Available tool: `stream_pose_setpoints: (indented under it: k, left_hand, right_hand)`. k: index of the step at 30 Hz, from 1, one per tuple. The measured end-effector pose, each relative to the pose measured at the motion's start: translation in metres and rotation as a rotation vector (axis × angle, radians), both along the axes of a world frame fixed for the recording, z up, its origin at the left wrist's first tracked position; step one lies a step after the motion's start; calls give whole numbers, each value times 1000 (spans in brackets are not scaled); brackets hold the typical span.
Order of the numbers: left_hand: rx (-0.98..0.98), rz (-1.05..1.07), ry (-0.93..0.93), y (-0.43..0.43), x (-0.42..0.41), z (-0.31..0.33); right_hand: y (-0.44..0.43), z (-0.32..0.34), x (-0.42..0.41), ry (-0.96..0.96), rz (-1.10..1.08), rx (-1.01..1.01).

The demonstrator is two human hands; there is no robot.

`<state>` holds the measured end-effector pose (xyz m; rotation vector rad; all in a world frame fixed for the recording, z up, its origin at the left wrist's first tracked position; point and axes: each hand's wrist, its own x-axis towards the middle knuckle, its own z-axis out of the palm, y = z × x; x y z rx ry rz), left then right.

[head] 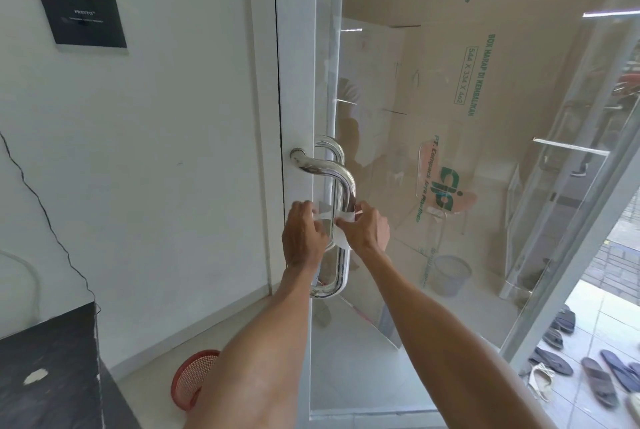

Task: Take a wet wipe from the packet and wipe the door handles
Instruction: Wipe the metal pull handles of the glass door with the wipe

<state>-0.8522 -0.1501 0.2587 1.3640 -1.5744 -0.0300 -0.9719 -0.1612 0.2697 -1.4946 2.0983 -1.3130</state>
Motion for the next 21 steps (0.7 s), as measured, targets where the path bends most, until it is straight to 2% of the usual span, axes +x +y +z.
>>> stream_pose_setpoints:
  k: [4, 8, 12, 21]
  left_hand:
    - [165, -143, 67, 9, -16, -18]
    - [325, -150, 177, 13, -30, -31]
    - [294, -130, 310, 24, -42, -34]
    - [282, -77, 327, 26, -52, -26]
  right_hand:
    - [0, 4, -5, 9, 18, 50]
    - [-2, 8, -9, -25, 35, 103]
    - [-2, 9, -10, -28, 46, 123]
    - [-1, 13, -18, -69, 136, 135]
